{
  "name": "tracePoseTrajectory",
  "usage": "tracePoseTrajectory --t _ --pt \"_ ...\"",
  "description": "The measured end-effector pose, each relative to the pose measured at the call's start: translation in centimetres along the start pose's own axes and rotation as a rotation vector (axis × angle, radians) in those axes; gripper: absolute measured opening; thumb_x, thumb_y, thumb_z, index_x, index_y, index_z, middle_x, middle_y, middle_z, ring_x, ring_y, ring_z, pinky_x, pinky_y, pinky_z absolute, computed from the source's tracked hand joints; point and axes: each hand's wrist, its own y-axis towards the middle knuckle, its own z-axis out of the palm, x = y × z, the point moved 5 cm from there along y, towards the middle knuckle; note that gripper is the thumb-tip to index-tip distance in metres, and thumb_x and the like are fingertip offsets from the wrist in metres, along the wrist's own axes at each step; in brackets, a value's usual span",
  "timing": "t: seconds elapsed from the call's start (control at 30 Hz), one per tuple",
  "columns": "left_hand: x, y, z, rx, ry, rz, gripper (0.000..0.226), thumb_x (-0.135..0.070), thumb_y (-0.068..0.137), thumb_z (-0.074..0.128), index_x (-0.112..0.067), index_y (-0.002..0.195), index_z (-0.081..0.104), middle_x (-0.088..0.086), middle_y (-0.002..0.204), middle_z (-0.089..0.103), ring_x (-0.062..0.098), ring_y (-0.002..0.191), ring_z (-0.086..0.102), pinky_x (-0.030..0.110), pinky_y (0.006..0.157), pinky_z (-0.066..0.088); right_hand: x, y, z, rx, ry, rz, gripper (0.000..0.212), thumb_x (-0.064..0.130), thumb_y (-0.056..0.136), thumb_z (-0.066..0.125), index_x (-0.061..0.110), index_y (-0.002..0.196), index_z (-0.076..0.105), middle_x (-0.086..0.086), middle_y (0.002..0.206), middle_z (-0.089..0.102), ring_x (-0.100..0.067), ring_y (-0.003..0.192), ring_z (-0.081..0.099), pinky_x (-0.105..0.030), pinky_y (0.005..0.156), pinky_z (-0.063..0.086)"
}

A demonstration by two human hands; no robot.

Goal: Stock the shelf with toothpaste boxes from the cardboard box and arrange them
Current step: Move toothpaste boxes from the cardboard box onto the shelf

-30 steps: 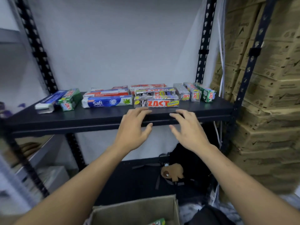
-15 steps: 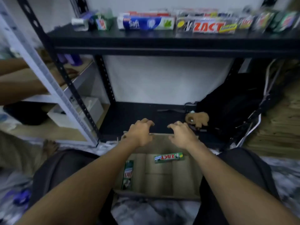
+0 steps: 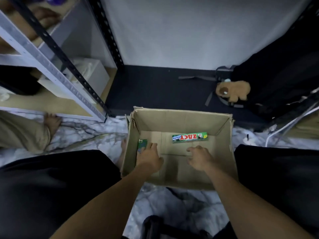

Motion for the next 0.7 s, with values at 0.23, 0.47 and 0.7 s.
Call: tracePoseTrajectory --t 0.23,0.47,0.7 --pt "2.9 3.8 5.0 0.073 -0.119 -0.218 0.083 -0.047 0.087 0.063 -0.016 0.151 0.02 0.012 0.161 0.012 0.038 0.146 0.016 0.052 0.116 0.025 -2.6 4.1 3.5 0.079 -0.07 0.021 0.056 0.042 0.09 0.056 0.029 0.144 0.045 -0.011 0.135 0.05 -0.032 0.121 0.048 -0.041 0.102 0.043" --pt "5.2 6.5 7.1 0.044 -0.2 -0.375 0.083 -0.041 0.084 0.069 -0.014 0.147 0.022 0.018 0.162 0.007 0.037 0.147 0.014 0.052 0.112 0.026 -2.6 6.9 3.5 -0.035 -0.078 -0.024 0.06 0.032 0.091 0.058 0.025 0.147 0.04 -0.008 0.146 0.04 -0.029 0.131 0.039 -0.038 0.106 0.04" --pt "5.0 7.0 8.3 0.005 -0.152 -0.356 0.08 -0.037 0.084 0.064 -0.013 0.147 0.022 0.019 0.162 -0.001 0.04 0.147 0.004 0.058 0.113 0.025 -2.5 8.2 3.8 -0.112 -0.128 -0.039 0.069 0.025 0.09 0.061 0.026 0.152 0.031 -0.012 0.163 0.008 -0.04 0.146 0.011 -0.045 0.115 0.029"
